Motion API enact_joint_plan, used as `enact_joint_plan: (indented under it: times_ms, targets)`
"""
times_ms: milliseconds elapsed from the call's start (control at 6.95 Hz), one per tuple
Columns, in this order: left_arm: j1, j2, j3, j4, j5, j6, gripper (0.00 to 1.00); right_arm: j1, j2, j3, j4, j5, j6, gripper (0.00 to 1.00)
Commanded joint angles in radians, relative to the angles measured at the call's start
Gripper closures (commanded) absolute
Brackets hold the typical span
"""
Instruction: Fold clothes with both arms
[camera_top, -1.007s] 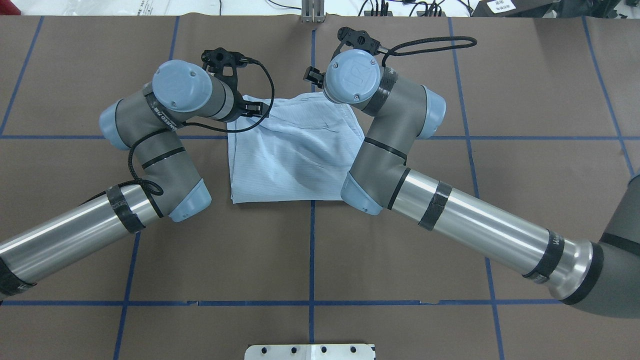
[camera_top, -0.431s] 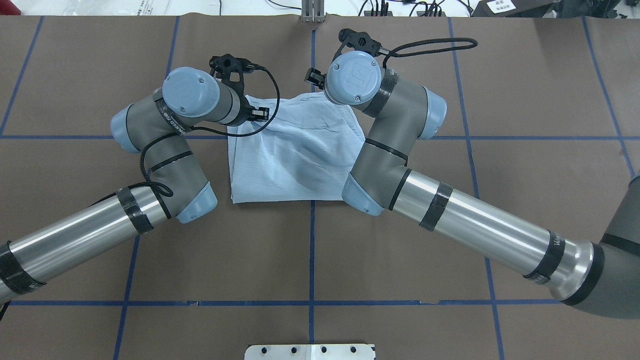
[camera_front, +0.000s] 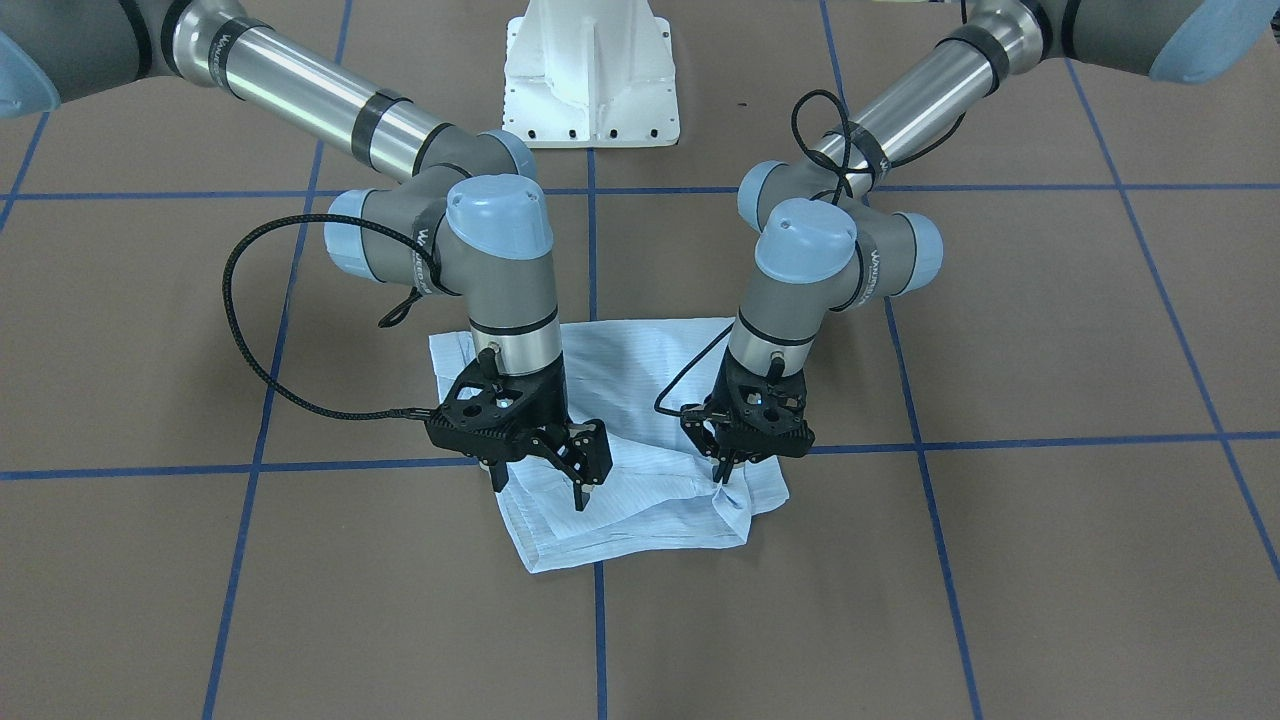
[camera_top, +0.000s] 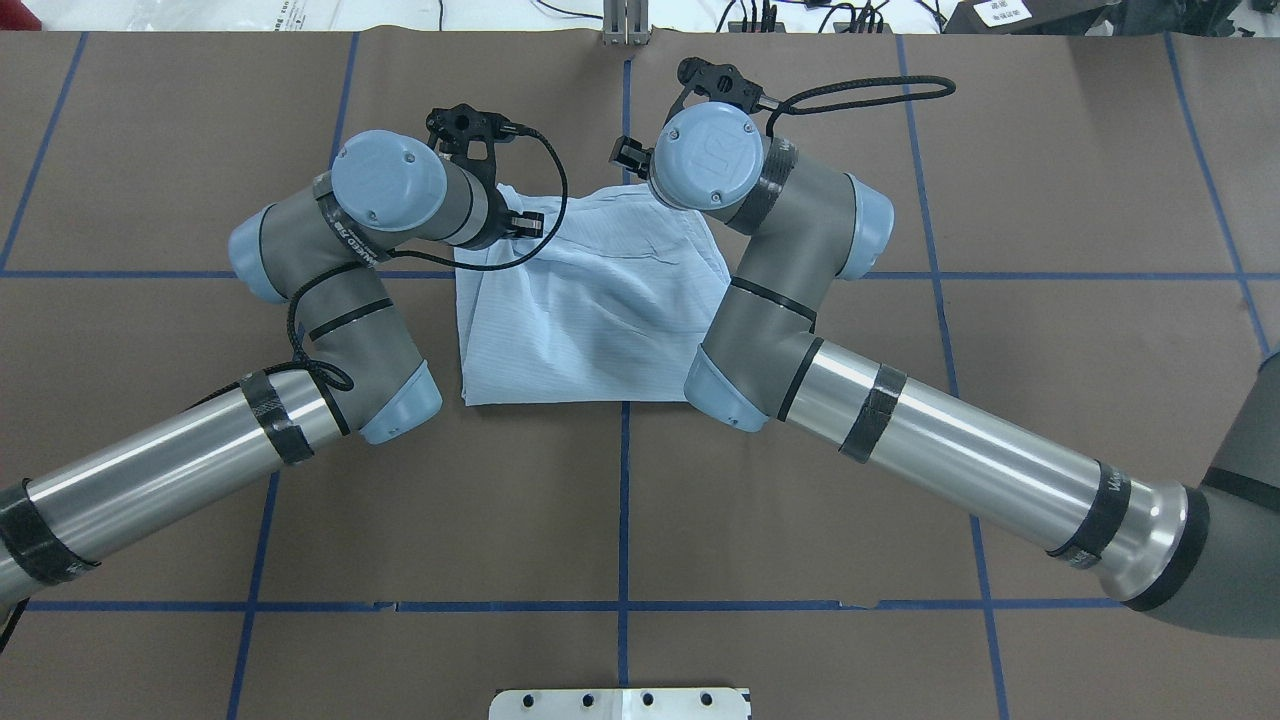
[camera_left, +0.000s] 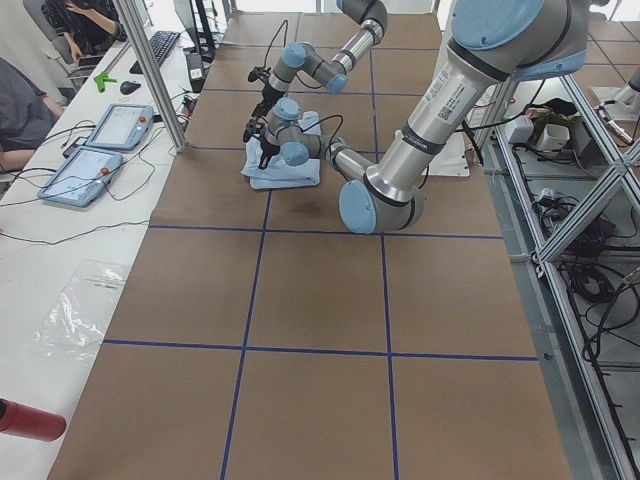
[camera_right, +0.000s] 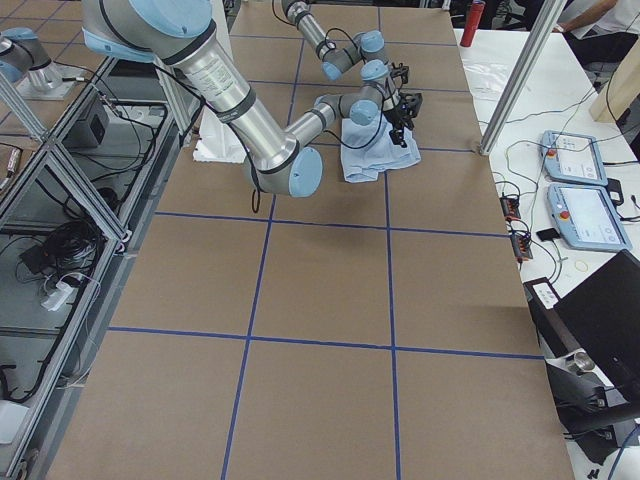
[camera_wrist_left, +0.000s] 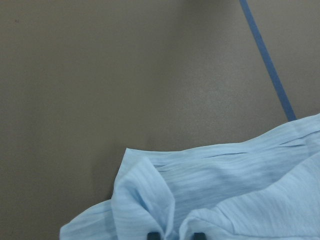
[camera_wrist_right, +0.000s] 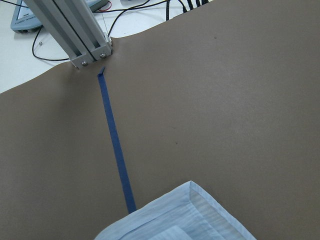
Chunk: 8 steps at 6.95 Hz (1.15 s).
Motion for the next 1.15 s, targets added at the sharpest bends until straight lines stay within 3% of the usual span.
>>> enact_joint_plan:
  times_ms: [0, 288, 863, 1007]
  targets:
    - [-0.001, 0.0, 0.002, 0.0, 0.001, 0.007, 1.0, 0.0, 0.001, 0.0, 0.0, 0.0, 0.0, 0.0]
    - [-0.014, 0.002, 0.003, 0.003, 0.005, 0.005, 1.0, 0.0, 0.001, 0.0, 0.0, -0.002, 0.0, 0.0]
    - [-0.046, -0.052, 0.121, -0.002, 0.067, 0.001, 1.0, -0.003, 0.001, -0.002, 0.0, -0.003, 0.0, 0.0]
    - [-0.051, -0.049, 0.118, -0.012, 0.066, 0.013, 0.02, -0.003, -0.001, -0.002, 0.0, -0.002, -0.002, 0.0]
